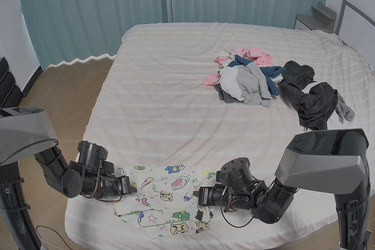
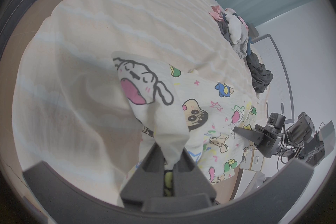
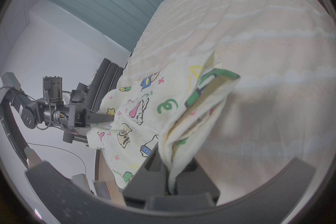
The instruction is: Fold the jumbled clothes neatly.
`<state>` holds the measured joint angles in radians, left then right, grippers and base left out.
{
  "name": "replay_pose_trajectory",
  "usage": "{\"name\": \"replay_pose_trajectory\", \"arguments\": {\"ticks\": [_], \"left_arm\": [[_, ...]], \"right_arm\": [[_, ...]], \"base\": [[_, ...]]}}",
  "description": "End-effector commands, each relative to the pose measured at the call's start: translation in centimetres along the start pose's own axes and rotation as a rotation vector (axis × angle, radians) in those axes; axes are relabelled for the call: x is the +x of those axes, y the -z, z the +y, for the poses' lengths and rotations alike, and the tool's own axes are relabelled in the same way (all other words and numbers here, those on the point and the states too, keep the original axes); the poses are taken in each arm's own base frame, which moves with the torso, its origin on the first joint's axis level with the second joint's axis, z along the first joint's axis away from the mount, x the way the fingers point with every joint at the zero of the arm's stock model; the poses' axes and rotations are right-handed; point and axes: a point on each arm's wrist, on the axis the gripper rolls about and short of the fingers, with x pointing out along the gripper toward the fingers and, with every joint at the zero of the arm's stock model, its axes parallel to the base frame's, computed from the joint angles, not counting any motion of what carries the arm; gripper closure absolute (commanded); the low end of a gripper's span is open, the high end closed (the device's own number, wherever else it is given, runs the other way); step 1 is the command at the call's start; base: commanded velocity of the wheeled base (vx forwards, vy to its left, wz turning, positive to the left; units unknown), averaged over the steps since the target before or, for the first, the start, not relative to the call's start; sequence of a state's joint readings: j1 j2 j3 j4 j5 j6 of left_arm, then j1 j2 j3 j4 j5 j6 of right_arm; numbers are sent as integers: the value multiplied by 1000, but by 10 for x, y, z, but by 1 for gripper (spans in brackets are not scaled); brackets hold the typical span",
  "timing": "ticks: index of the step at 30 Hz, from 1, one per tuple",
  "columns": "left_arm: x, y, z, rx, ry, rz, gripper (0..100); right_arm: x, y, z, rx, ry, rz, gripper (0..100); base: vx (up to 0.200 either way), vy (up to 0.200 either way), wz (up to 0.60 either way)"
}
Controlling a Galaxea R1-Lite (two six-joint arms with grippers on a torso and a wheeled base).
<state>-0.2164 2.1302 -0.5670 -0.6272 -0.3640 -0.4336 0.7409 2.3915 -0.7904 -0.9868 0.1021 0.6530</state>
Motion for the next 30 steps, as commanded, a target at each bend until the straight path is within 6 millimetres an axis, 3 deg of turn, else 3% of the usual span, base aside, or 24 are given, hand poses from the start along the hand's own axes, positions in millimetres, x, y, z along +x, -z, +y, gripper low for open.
{"name": "replay_pose_trajectory", "arguments": {"ticks": [1, 14, 19, 30], "left_arm": [[-20, -4, -19, 18, 15, -44, 100], [-57, -9, -57, 39, 44, -97, 100], [-59, -14, -72, -32, 15, -161, 100], [-57, -10, -91, -14, 28, -136, 100]], "right_arm": [[-19, -11, 8, 4, -20, -32, 100], [-52, -24, 18, 12, -51, -80, 100], [-67, -31, 25, 34, -74, -107, 100], [-85, -33, 28, 33, -83, -125, 100]], "base": [[0, 0, 0], [0, 0, 0], [0, 0, 0], [0, 0, 0]]}}
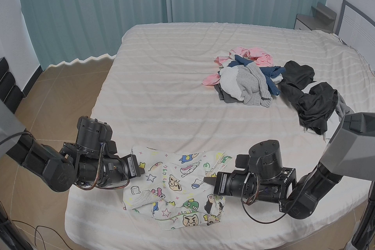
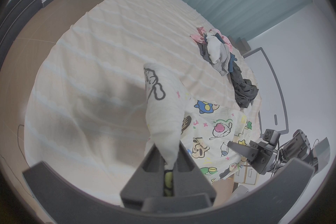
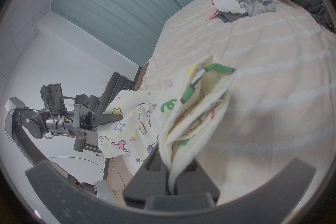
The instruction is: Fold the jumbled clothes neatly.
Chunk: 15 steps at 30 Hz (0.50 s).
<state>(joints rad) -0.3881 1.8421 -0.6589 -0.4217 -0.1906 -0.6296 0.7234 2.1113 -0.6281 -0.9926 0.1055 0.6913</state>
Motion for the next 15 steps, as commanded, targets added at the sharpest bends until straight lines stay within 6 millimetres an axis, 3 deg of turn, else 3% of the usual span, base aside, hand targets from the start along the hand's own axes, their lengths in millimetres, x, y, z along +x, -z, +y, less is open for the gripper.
{"name": "replay_pose_trajectory", "arguments": {"ticks": [1, 15], "left_arm": [[-2, -1, -10, 9, 6, 13, 100], [-3, -3, -23, 30, 29, 16, 100]], "right_arm": [[-12, -6, 5, -1, -16, -22, 100], [-25, -14, 2, 10, -9, -50, 100]], "base": [[0, 0, 0], [0, -200, 0]]}}
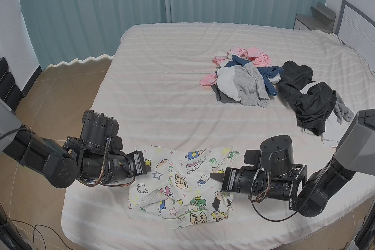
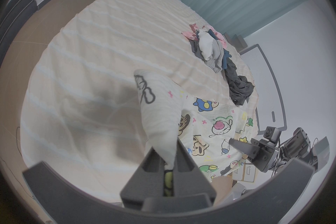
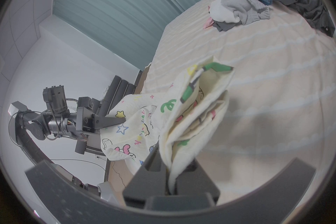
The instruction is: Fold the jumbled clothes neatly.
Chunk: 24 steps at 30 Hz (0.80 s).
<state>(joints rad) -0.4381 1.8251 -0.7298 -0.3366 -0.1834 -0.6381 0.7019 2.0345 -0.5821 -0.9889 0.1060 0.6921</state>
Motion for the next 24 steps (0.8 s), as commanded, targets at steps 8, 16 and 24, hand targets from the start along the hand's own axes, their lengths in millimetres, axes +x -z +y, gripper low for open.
{"name": "replay_pose_trajectory", "arguments": {"ticks": [8, 16, 24], "left_arm": [[2, 1, -8, 13, 18, 3, 100], [5, 4, -22, 26, 52, 13, 100], [18, 11, -24, 35, 16, 27, 100]], "right_arm": [[-11, -7, 0, 5, -2, -25, 100], [-25, -13, -13, 26, 36, -48, 100], [-27, -12, -18, 34, 56, -43, 100]], "base": [[0, -200, 0], [0, -200, 0], [0, -200, 0]]}}
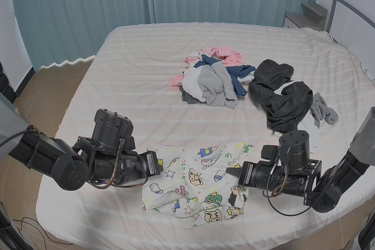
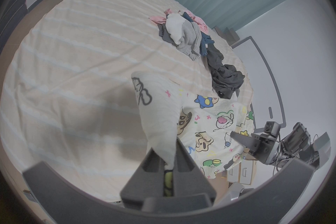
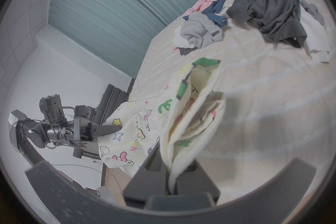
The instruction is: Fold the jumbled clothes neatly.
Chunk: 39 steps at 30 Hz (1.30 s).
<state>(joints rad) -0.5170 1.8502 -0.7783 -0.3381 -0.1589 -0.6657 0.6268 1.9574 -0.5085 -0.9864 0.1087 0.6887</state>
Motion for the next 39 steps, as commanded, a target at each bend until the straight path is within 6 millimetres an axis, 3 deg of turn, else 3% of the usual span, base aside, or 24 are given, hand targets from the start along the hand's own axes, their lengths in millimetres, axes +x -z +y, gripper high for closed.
{"name": "replay_pose_trajectory", "arguments": {"ticks": [1, 9, 16, 28, 39], "left_arm": [[10, 6, -1, 8, -21, 22, 100], [15, 10, -3, 17, -21, 39, 100], [38, 20, 7, -14, -67, 97, 100], [54, 29, 17, -17, -109, 139, 100], [76, 46, 34, 37, -265, 147, 100]], "right_arm": [[-1, 0, -3, 5, 10, 0, 100], [-1, -1, -9, 12, 29, 3, 100], [10, 7, -31, 40, 93, 42, 100], [23, 20, -45, 49, 140, 94, 100], [35, 36, -60, 53, 192, 154, 100]], "base": [[0, -200, 0], [0, -200, 0], [0, -200, 0], [0, 0, 0], [0, 0, 0]]}}
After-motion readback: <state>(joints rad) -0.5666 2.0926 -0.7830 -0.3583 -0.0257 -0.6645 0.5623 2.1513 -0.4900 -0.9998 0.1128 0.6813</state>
